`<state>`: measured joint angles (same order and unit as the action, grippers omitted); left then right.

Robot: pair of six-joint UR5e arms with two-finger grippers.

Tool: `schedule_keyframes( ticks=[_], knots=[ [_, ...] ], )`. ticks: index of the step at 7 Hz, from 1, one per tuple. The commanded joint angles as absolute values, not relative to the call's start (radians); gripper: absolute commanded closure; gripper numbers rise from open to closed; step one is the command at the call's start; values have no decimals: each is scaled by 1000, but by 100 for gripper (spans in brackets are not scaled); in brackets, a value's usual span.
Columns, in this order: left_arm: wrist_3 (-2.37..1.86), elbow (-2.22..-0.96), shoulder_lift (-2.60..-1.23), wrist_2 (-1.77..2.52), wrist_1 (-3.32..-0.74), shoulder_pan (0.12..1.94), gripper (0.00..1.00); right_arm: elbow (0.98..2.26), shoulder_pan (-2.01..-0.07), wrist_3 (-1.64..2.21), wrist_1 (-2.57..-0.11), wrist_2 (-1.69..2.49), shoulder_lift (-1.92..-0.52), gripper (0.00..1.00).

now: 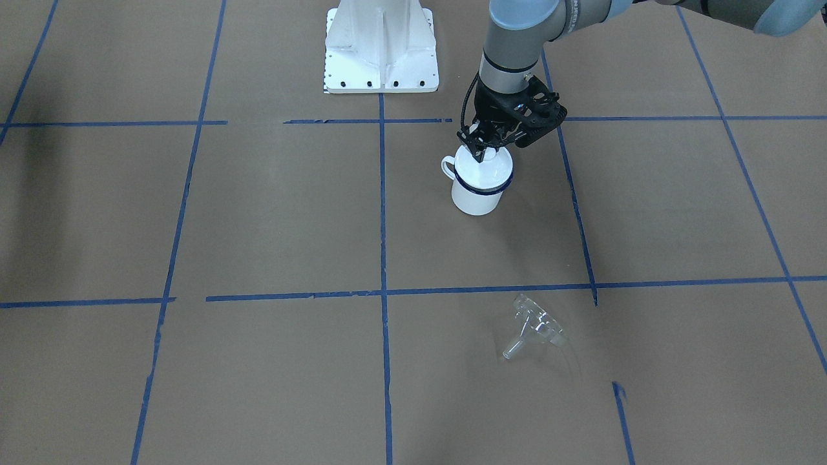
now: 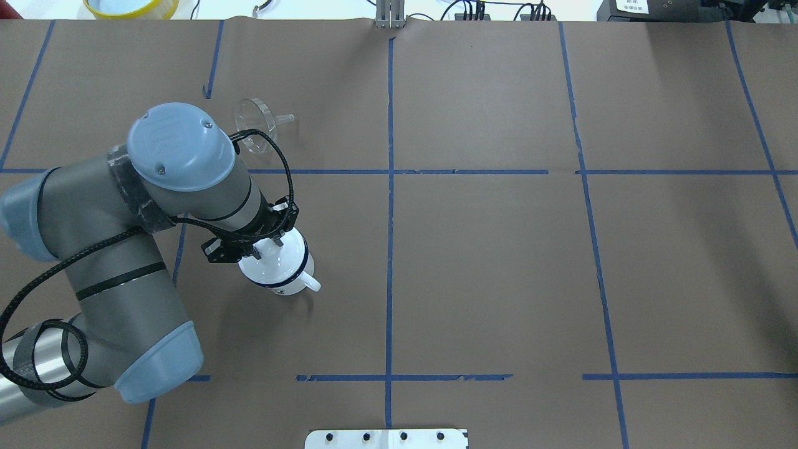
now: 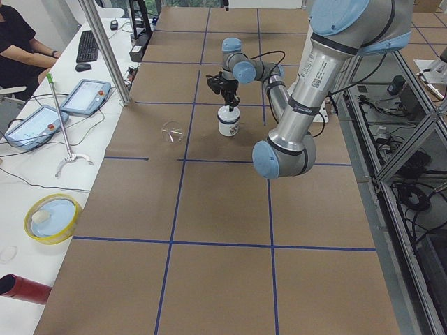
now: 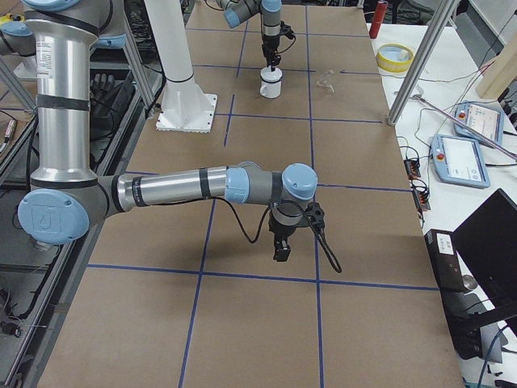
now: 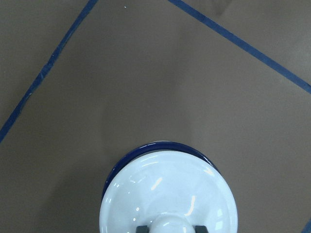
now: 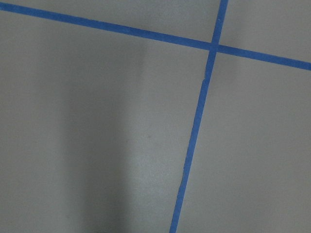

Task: Remove funnel from cup
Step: 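Lower the lid onto the mug and open the left gripper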

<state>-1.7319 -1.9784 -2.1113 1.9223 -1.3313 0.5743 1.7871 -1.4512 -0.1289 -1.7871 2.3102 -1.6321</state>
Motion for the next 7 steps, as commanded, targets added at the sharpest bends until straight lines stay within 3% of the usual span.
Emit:
schedule_keyframes(
  ticks=[1,2,3,4,5,7],
  knots=[
    [-1732,-1977,-2106,1922,-1333,574,100,1787,-1451,-129,-1787,2310,-1632,0],
    [-1732,-1977,-2105,1922,-1333,574,100,1787,-1451,-129,-1787,2310,-1632,0],
    [-1732,-1977,-2105,1922,-1333,574,69,1787,-1451,-130,-1787,2310,-1632,0],
    [-1732,-1973,-2103,1921,-1339,572,8,1787,-1451,-129,-1787,2310,-1632,0],
    [-1736,-1968,-2106,1924,-1345,572,0,1787,-1451,-129,-1787,2310,-1632,0],
    [-1708,-2000,-2099,1917,-1345,581,0,1787,-1451,-129,-1787,2310,-1632,0]
  ],
)
